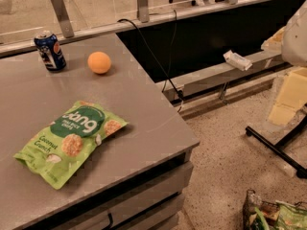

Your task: Move green rice chip bag near orange

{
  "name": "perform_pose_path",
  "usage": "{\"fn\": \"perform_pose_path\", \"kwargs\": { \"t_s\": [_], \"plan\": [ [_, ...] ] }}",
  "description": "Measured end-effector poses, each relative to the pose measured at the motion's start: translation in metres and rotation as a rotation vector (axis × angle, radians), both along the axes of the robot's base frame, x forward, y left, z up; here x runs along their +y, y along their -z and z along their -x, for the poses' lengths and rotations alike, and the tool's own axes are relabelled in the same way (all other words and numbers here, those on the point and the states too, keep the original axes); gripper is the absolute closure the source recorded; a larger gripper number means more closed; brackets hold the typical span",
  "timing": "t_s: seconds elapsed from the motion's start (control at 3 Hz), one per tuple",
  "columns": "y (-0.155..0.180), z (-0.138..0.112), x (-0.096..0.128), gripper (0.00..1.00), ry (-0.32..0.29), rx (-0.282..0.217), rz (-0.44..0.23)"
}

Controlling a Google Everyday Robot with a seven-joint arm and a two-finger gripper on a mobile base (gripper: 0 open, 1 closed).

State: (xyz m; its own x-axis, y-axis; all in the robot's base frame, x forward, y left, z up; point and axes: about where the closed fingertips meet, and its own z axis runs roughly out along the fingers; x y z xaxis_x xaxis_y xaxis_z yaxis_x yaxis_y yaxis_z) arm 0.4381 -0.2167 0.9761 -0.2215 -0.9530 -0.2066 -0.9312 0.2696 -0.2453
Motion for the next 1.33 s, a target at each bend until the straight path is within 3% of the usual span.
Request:
{"fn": "perform_pose_path", "kwargs": {
  "t_s": [0.33,0.67,1.0,1.33],
  "plan": [
    [0.0,0.0,0.0,0.0,0.0,0.0,0.0],
    [-0.003,-0.009,0.014,0.0,-0.038,-0.011,-0.022],
    [-0.002,-0.032,0.057,0.0,-0.138,-0.011,-0.042],
    [0.0,-0.048,0.122,0.0,-0.279,-0.015,-0.061]
  ]
}}
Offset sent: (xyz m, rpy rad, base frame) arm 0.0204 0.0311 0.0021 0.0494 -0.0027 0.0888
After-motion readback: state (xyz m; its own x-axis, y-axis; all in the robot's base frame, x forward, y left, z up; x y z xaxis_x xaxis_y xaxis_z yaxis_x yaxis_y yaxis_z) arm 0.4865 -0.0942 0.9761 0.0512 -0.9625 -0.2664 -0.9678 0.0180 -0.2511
